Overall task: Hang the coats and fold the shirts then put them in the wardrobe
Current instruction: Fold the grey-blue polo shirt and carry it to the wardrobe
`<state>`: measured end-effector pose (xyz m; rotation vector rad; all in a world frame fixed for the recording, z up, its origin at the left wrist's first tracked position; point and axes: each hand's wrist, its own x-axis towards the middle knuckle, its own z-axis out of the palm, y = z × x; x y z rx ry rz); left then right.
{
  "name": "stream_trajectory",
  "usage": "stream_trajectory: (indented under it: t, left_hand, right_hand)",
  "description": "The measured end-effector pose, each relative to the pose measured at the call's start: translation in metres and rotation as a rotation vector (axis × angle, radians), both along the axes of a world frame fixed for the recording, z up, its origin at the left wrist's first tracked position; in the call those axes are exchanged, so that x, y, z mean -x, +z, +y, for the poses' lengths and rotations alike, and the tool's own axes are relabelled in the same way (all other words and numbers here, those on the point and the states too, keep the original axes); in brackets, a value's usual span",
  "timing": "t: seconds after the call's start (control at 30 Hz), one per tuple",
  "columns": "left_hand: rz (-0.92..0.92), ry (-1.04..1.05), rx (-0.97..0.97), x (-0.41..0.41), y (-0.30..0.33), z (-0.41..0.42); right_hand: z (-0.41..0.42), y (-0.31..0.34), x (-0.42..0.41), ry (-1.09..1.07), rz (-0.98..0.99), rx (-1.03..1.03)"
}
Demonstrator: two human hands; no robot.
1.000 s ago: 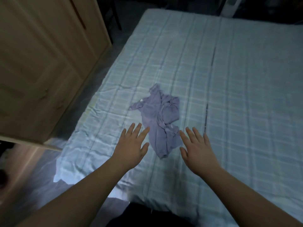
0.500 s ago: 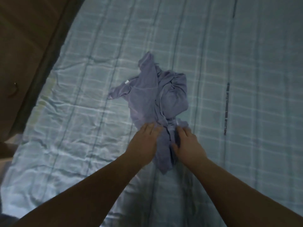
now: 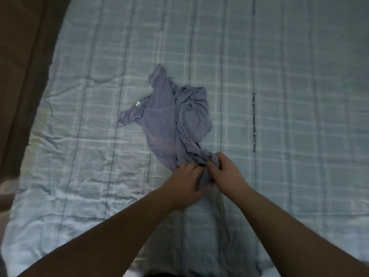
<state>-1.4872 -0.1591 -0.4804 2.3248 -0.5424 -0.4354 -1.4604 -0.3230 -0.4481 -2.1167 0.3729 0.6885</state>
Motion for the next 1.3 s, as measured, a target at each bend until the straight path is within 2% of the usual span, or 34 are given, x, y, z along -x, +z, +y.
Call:
stream_trajectory:
  t: [0.1, 0.23, 0.4, 0.53, 0.63, 0.7, 0.77, 0.87, 1.07, 1.17, 1.3]
  left_hand:
    - [0.130, 0.066, 0.063, 0.003, 0.028, -0.015]
    - [0.046, 0.260, 0.097, 0.019, 0.072, -0.027]
    - [-0.074, 0.357, 0.128, 0.056, 0.131, -0.020]
    - [-0.151, 0.531, 0.192, 0.092, 0.197, -0.020]
    - [-0.118, 0.530, 0.167, 0.121, 0.246, -0.031]
    - [-0.158, 0.513, 0.151, 0.137, 0.276, -0.041]
    - [-0.213, 0.508, 0.097, 0.146, 0.304, -0.050]
    - [-0.275, 0.522, -0.072, 0.157, 0.335, -0.057]
    - [-0.240, 0.533, -0.179, 0.174, 0.349, -0.062]
    - [-0.172, 0.606, -0.045, 0.183, 0.344, -0.070]
    - [-0.110, 0.647, 0.122, 0.189, 0.350, -0.090]
  right_hand:
    - [-0.003, 0.048, 0.005, -0.146, -0.006, -0.143]
    - [-0.012, 0.114, 0.021, -0.089, -0.076, -0.239]
    - [-0.045, 0.182, 0.062, 0.072, -0.117, -0.175]
    - [-0.080, 0.239, 0.110, 0.239, -0.189, -0.081]
    - [-0.107, 0.281, 0.141, 0.367, -0.279, 0.030]
    - [-0.120, 0.307, 0.158, 0.431, -0.373, 0.154]
    - [-0.130, 0.330, 0.171, 0.382, -0.511, 0.222]
    - [-0.139, 0.366, 0.188, 0.217, -0.634, 0.112]
    - [-0.169, 0.405, 0.202, 0.047, -0.745, -0.068]
    - [-0.184, 0.419, 0.209, -0.086, -0.768, -0.246]
    - [-0.211, 0.410, 0.209, -0.135, -0.807, -0.177]
